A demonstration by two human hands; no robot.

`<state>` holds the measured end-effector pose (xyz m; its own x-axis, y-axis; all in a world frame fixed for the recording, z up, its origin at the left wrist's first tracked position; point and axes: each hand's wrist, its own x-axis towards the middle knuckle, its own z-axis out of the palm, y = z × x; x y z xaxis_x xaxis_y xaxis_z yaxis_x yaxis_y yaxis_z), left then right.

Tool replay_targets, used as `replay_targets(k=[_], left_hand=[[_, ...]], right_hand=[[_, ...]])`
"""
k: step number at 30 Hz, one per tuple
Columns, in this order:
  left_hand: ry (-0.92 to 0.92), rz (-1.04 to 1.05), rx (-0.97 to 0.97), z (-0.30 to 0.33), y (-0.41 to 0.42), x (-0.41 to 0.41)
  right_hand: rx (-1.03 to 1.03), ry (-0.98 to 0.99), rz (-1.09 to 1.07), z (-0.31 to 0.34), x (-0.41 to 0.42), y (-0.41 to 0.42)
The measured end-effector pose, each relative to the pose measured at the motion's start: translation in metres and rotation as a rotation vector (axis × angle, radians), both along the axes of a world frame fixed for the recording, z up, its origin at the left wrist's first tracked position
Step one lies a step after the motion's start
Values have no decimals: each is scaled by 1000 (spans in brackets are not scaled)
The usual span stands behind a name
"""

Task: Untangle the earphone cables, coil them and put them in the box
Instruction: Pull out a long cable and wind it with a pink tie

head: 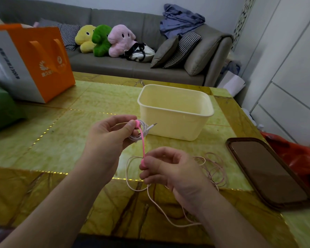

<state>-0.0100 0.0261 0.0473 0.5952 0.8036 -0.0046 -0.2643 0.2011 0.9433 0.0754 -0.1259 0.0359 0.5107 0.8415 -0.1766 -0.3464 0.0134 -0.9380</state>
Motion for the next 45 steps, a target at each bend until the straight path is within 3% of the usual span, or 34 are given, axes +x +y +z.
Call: replay_targets(k=[4, 10, 24, 38, 45], left_hand=[[-2, 3, 3, 0, -1, 0], [6, -9, 14, 0, 0, -1], [20, -2, 12, 2, 0, -2], [30, -24, 39, -3, -2, 0], [-11, -25, 21, 0, 1, -1]], right_hand=[[-16, -191, -73, -3, -6, 1], [3, -256, -108, -3, -9, 0], [-4, -136, -176, -10, 2, -3], [-83, -193, -202, -8, 6, -5], [-60, -104, -136, -11, 13, -5]])
